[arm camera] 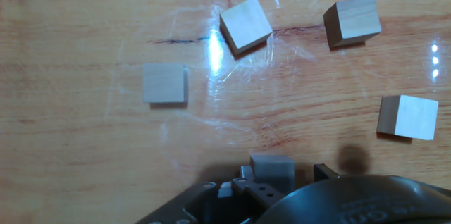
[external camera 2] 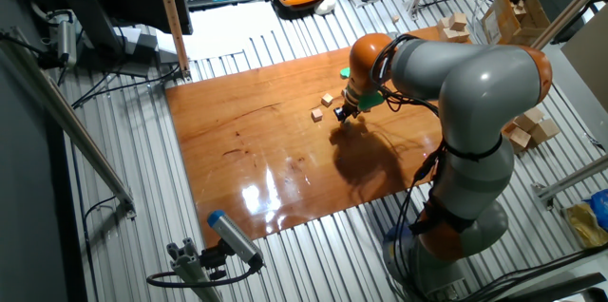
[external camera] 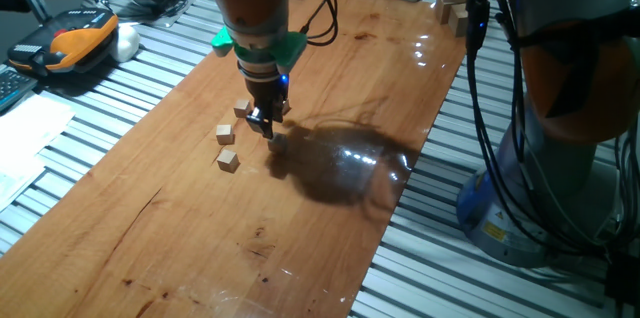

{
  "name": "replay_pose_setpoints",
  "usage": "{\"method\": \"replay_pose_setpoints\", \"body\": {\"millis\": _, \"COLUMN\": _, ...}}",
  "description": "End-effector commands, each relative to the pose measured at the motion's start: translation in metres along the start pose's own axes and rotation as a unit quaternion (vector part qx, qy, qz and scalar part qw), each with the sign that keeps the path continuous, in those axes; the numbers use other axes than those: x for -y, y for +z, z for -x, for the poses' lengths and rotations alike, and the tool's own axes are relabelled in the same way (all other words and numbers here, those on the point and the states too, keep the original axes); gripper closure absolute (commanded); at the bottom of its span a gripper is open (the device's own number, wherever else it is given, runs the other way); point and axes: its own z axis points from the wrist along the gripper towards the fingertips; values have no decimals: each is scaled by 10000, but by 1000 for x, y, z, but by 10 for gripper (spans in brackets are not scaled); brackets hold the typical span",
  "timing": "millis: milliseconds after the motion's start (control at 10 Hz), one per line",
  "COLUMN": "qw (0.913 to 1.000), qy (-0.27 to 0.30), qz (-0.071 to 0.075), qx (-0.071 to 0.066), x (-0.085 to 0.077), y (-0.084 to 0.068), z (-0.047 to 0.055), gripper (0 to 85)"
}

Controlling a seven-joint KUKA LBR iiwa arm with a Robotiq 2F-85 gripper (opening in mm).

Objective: Stack the blocks in a vertical line of five

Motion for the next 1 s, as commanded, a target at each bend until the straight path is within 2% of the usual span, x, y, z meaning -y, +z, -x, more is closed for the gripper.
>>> {"method": "replay_pose_setpoints", "body": {"millis": 0, "qw": 10000, "qy": -2, "qz": 2, "qx": 0, "x": 0, "y": 1, "z": 0, "gripper": 510}}
{"method": "replay_pose_setpoints", "body": {"millis": 300, "qw": 10000, "qy": 90, "qz": 20, "qx": 10, "x": 0, "y": 4, "z": -1, "gripper": 510}}
{"method": "replay_pose_setpoints", "body": {"millis": 900, "qw": 9997, "qy": 228, "qz": -40, "qx": -1, "x": -1, "y": 5, "z": -1, "gripper": 510}}
